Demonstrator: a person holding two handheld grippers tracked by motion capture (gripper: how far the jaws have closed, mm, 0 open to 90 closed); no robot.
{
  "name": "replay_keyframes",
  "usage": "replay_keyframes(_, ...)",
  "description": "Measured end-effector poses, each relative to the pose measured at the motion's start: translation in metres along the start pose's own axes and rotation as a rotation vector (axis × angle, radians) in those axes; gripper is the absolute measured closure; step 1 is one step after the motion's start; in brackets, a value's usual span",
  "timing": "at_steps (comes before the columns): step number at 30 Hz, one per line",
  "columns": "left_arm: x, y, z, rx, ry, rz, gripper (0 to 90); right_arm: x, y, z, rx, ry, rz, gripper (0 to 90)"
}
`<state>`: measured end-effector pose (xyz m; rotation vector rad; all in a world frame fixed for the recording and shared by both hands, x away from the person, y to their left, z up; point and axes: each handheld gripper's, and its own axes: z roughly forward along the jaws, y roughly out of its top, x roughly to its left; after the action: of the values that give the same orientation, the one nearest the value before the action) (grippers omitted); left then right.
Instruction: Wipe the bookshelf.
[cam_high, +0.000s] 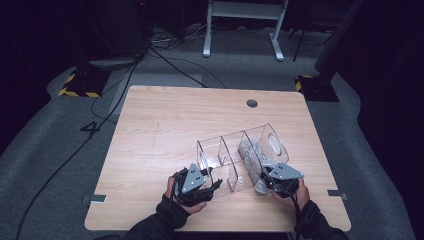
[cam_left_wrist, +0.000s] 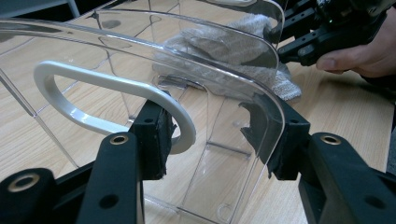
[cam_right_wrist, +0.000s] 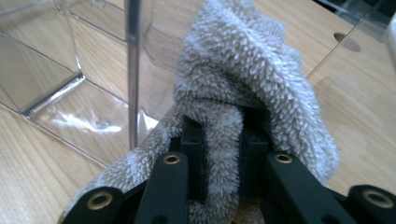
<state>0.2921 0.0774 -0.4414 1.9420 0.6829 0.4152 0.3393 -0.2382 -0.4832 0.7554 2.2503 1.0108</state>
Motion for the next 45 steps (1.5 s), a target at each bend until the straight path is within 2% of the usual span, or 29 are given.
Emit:
replay_keyframes(4,0.0,0.0,0.0,0.001,0.003,-0.003,50.2,-0.001,0.006,-0.003,-0.026,-0.032,-0.001,77.5)
replay_keyframes(5,0.0,0.0,0.0,-0.001,0.002,-0.002,50.2,0.0,0.01,-0.007,-0.048,-0.053,-0.002,77.6)
replay_keyframes(10,0.001,-0.001,0.0,-0.003,-0.005,-0.001,50.2,-0.004,0.025,-0.037,-0.143,-0.152,0.023,77.9)
replay_keyframes(12,0.0,0.0,0.0,-0.002,-0.003,-0.002,50.2,-0.007,0.03,-0.049,-0.166,-0.183,0.054,78.1)
replay_keyframes(14,0.0,0.0,0.0,-0.002,-0.003,-0.002,50.2,-0.008,0.035,-0.057,-0.184,-0.202,0.057,78.1)
replay_keyframes(20,0.0,0.0,-0.001,0.0,-0.004,-0.005,50.2,-0.019,0.062,-0.077,-0.279,-0.283,0.043,78.2)
replay_keyframes(22,0.0,0.0,0.0,-0.001,-0.007,-0.005,50.2,-0.021,0.067,-0.079,-0.292,-0.295,0.036,78.2)
replay_keyframes(24,0.0,0.0,-0.001,-0.001,-0.007,-0.005,50.2,-0.018,0.068,-0.073,-0.273,-0.288,0.007,78.2)
replay_keyframes(29,0.001,-0.001,-0.002,-0.004,-0.007,-0.002,50.2,-0.008,0.059,-0.042,-0.158,-0.253,-0.045,78.1)
replay_keyframes(32,0.001,-0.002,-0.003,-0.006,-0.013,-0.004,50.2,-0.003,0.052,-0.033,-0.102,-0.239,-0.083,78.0)
replay_keyframes(36,0.001,-0.002,-0.002,-0.007,-0.011,-0.003,50.2,-0.002,0.032,-0.022,-0.041,-0.205,-0.077,78.0)
replay_keyframes(38,0.001,-0.002,-0.002,-0.007,-0.012,-0.002,50.2,-0.002,0.023,-0.018,-0.015,-0.179,-0.054,77.9)
replay_keyframes(40,0.001,-0.002,-0.002,-0.008,-0.013,-0.002,50.3,0.0,0.016,-0.015,0.009,-0.167,-0.061,77.9)
replay_keyframes(43,0.001,-0.002,-0.002,-0.008,-0.013,-0.001,50.2,-0.002,0.004,-0.013,0.024,-0.136,-0.029,77.9)
replay_keyframes(45,0.001,-0.002,-0.001,-0.011,-0.016,-0.005,50.2,0.0,-0.002,-0.01,0.039,-0.114,-0.027,77.8)
